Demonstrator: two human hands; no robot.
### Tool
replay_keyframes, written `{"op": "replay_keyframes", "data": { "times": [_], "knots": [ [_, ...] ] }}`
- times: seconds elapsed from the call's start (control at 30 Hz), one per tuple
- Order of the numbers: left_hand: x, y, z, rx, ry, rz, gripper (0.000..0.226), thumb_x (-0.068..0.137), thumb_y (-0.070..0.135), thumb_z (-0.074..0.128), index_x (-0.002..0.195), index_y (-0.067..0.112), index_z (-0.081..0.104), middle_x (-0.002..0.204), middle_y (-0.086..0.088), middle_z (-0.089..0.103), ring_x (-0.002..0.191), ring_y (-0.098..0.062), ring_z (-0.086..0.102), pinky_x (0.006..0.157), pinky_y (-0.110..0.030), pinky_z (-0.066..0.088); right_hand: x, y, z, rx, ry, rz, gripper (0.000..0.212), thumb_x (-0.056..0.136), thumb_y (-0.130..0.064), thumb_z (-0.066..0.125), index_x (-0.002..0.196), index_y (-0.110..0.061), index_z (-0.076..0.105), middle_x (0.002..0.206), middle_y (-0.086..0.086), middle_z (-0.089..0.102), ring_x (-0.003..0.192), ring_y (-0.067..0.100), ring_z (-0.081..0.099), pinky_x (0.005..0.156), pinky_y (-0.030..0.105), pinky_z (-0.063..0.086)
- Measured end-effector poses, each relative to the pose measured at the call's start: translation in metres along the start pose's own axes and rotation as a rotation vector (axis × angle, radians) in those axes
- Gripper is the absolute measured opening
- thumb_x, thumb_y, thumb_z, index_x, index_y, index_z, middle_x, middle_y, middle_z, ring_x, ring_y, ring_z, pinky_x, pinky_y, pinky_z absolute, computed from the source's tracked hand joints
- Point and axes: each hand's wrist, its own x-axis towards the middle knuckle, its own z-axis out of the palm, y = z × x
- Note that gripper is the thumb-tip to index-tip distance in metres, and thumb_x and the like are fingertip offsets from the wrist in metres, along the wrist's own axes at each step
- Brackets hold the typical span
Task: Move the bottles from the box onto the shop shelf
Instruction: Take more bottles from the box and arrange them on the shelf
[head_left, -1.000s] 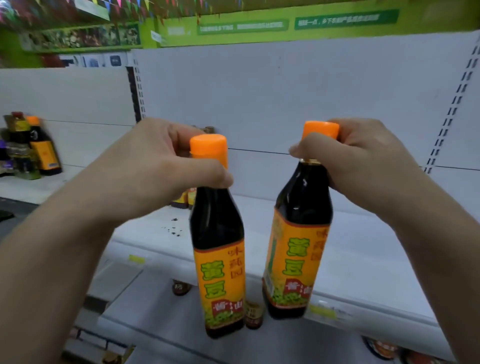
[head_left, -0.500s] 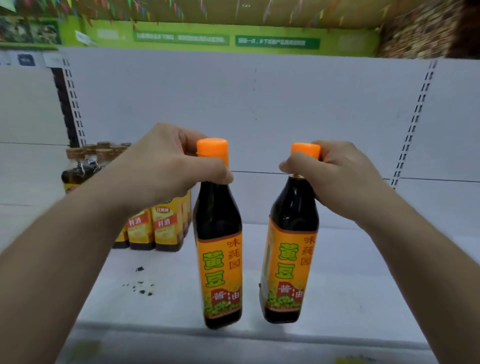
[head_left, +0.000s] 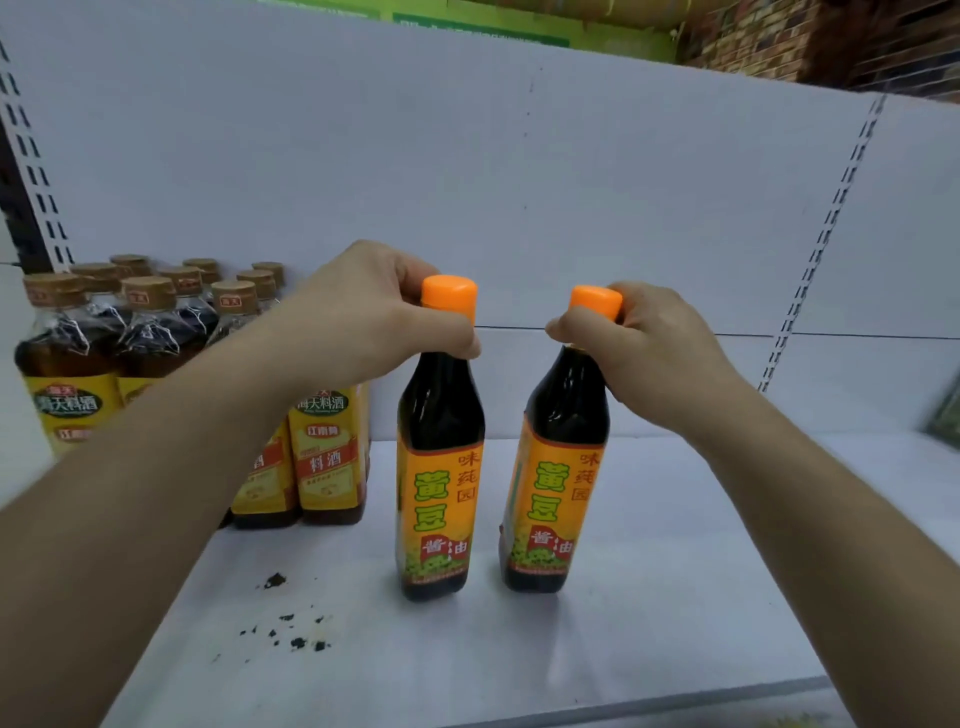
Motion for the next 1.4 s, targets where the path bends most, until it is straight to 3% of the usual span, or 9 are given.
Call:
{"op": "replay_keyframes", "data": {
  "times": [0.37, 0.57, 0.83, 1.0, 1.07, 1.17, 1.23, 1.33, 1.4],
  "knots": [
    [0.017, -0.018, 0.006, 0.013, -0.012, -0.064, 0.039, 0.08, 0.027, 0.081, 0.082, -0.006, 0.06, 0.055, 0.001, 0.038, 0.046, -0.011, 0.036, 0.052, -0.028, 0.031, 0.018, -0.001, 0.018, -0.034, -0.071, -0.029, 0.035, 0.091, -0.041, 0.067, 0.078, -0.013, 0.051, 0.067, 0.0, 0.05, 0.057, 0.014, 0.047, 0.056, 0.029, 0.037],
    [0.021, -0.02, 0.01, 0.045, -0.028, -0.074, 0.032, 0.081, 0.028, 0.081, 0.071, 0.009, 0.058, 0.056, 0.0, 0.039, 0.047, -0.01, 0.037, 0.055, -0.032, 0.032, 0.02, 0.007, 0.023, -0.046, -0.113, -0.049, 0.037, 0.091, -0.044, 0.066, 0.077, -0.014, 0.05, 0.067, 0.0, 0.049, 0.056, 0.013, 0.045, 0.055, 0.028, 0.037],
    [0.019, -0.026, 0.027, -0.031, 0.063, -0.103, 0.023, 0.087, 0.016, 0.073, 0.074, 0.011, 0.054, 0.049, 0.012, 0.041, 0.045, 0.0, 0.041, 0.058, -0.027, 0.035, 0.021, 0.018, 0.024, -0.059, -0.15, -0.101, 0.041, 0.088, -0.053, 0.066, 0.076, -0.017, 0.05, 0.064, 0.0, 0.05, 0.058, 0.015, 0.05, 0.059, 0.039, 0.047],
    [0.009, -0.029, 0.035, -0.04, 0.128, -0.083, 0.026, 0.092, 0.025, 0.072, 0.09, 0.001, 0.062, 0.066, -0.005, 0.055, 0.058, -0.01, 0.056, 0.065, -0.031, 0.044, 0.01, 0.026, 0.026, -0.039, -0.211, -0.08, 0.038, 0.089, -0.062, 0.064, 0.085, -0.025, 0.054, 0.068, -0.005, 0.056, 0.059, 0.011, 0.054, 0.058, 0.03, 0.042],
    [0.001, -0.036, 0.038, -0.044, 0.136, -0.083, 0.028, 0.088, 0.039, 0.076, 0.101, 0.016, 0.068, 0.084, -0.012, 0.066, 0.078, -0.02, 0.066, 0.074, -0.042, 0.052, 0.002, 0.03, 0.025, -0.02, -0.219, -0.053, 0.035, 0.088, -0.064, 0.064, 0.1, -0.032, 0.057, 0.074, -0.005, 0.057, 0.063, 0.008, 0.055, 0.058, 0.027, 0.041],
    [-0.021, -0.049, 0.044, -0.064, 0.203, -0.169, 0.048, 0.073, 0.054, 0.078, 0.116, 0.039, 0.063, 0.089, 0.0, 0.064, 0.078, -0.008, 0.062, 0.068, -0.032, 0.049, -0.012, 0.043, 0.02, 0.04, -0.233, 0.005, 0.049, 0.081, -0.068, 0.068, 0.117, -0.038, 0.056, 0.088, -0.007, 0.06, 0.074, 0.006, 0.059, 0.062, 0.025, 0.045],
    [-0.04, -0.058, 0.053, -0.08, 0.19, -0.267, 0.068, 0.064, 0.056, 0.08, 0.126, 0.045, 0.053, 0.104, 0.007, 0.064, 0.093, -0.006, 0.063, 0.074, -0.026, 0.051, -0.024, 0.058, 0.02, 0.054, -0.252, 0.043, 0.061, 0.075, -0.07, 0.074, 0.124, -0.041, 0.053, 0.105, -0.013, 0.058, 0.089, 0.006, 0.061, 0.069, 0.026, 0.049],
    [-0.064, -0.075, 0.074, -0.035, 0.101, -0.396, 0.099, 0.052, 0.066, 0.082, 0.141, 0.041, 0.044, 0.117, 0.016, 0.063, 0.105, -0.005, 0.062, 0.084, -0.028, 0.056, -0.044, 0.078, 0.026, 0.013, -0.331, 0.107, 0.078, 0.069, -0.07, 0.079, 0.134, -0.043, 0.044, 0.118, -0.02, 0.052, 0.095, 0.005, 0.063, 0.074, 0.025, 0.053],
    [-0.071, -0.084, 0.086, 0.033, 0.06, -0.463, 0.105, 0.05, 0.075, 0.08, 0.142, 0.037, 0.045, 0.117, 0.019, 0.063, 0.103, -0.002, 0.062, 0.085, -0.028, 0.056, -0.054, 0.086, 0.034, -0.01, -0.373, 0.134, 0.079, 0.07, -0.067, 0.08, 0.135, -0.042, 0.043, 0.123, -0.02, 0.053, 0.091, 0.005, 0.066, 0.08, 0.029, 0.057]
  ]
}}
